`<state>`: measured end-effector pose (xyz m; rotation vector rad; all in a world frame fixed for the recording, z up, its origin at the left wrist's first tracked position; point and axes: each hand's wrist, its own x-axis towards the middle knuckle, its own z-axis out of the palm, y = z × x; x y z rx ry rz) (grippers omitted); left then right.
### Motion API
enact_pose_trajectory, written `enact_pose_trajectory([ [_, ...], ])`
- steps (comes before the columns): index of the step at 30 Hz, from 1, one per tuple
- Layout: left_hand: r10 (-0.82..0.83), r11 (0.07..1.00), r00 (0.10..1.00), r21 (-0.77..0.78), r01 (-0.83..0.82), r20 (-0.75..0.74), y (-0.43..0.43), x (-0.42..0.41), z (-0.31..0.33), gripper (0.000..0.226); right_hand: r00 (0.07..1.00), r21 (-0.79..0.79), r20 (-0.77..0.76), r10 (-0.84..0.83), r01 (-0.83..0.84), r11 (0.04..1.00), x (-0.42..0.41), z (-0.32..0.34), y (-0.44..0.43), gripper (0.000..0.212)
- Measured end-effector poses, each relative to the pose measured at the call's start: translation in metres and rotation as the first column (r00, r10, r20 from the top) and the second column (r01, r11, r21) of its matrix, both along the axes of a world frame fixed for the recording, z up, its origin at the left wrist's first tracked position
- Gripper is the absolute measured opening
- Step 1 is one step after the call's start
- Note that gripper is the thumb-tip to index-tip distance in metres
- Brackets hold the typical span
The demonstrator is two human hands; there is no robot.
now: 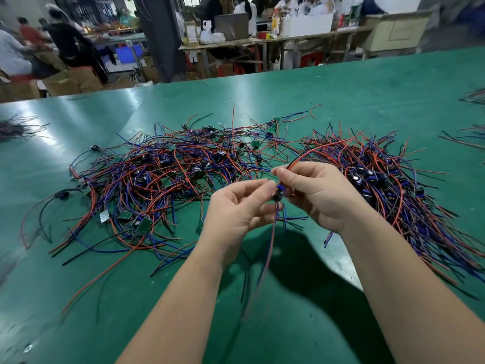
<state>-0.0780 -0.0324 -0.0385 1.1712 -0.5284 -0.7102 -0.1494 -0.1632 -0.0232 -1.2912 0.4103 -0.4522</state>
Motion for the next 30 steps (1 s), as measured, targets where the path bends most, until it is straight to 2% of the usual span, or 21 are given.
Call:
enact_pose_trajectory([
  [3, 0.034, 0.993, 0.996, 0.109, -0.042, 0.077, -0.002, -0.003, -0.006, 0.014, 0.998, -0.204, -0.068, 0.001, -0.015, 0.979, 0.000, -0.004, 0.002, 0.014],
  [5, 0.036, 0.981, 0.996, 0.188, -0.052, 0.086, -0.004, -0.005, -0.008, 0.008, 0.988, -0.376, -0.140, -0.070, 0.012, 0.926, 0.000, -0.008, 0.000, 0.020],
  [7, 0.009, 0.972, 0.998, 0.233, -0.023, 0.062, -0.005, -0.007, -0.009, 0.009, 0.974, -0.432, -0.200, -0.108, 0.011, 0.902, 0.000, -0.011, -0.001, 0.020],
  [13, -0.109, 0.959, 0.994, 0.266, 0.097, 0.028, -0.004, -0.012, -0.005, 0.007, 0.943, -0.425, -0.238, -0.233, 0.115, 0.898, -0.003, -0.008, -0.012, 0.017],
  [16, -0.221, 0.925, 0.975, 0.309, 0.220, -0.029, -0.001, -0.013, -0.003, 0.007, 0.911, -0.426, -0.205, -0.358, 0.246, 0.871, -0.006, -0.004, -0.018, 0.017],
  [19, -0.365, 0.861, 0.929, 0.358, 0.361, -0.059, 0.002, -0.017, -0.002, 0.009, 0.881, -0.318, -0.122, -0.457, 0.402, 0.859, -0.013, 0.004, -0.028, 0.018],
  [22, -0.416, 0.838, 0.906, 0.353, 0.416, -0.080, 0.004, -0.017, -0.002, 0.011, 0.885, -0.240, -0.099, -0.455, 0.422, 0.874, -0.016, 0.007, -0.030, 0.018],
  [26, -0.445, 0.824, 0.891, 0.350, 0.447, -0.091, 0.010, -0.010, 0.000, 0.013, 0.919, -0.222, -0.048, -0.390, 0.371, 0.902, -0.011, 0.005, -0.024, 0.019],
  [28, -0.435, 0.833, 0.898, 0.346, 0.432, -0.073, 0.013, -0.007, 0.002, 0.015, 0.932, -0.180, 0.020, -0.363, 0.360, 0.915, -0.011, 0.006, -0.024, 0.019],
  [30, -0.356, 0.876, 0.933, 0.329, 0.353, -0.054, 0.011, -0.005, 0.003, 0.017, 0.938, -0.174, 0.043, -0.344, 0.346, 0.922, -0.009, 0.005, -0.026, 0.020],
])
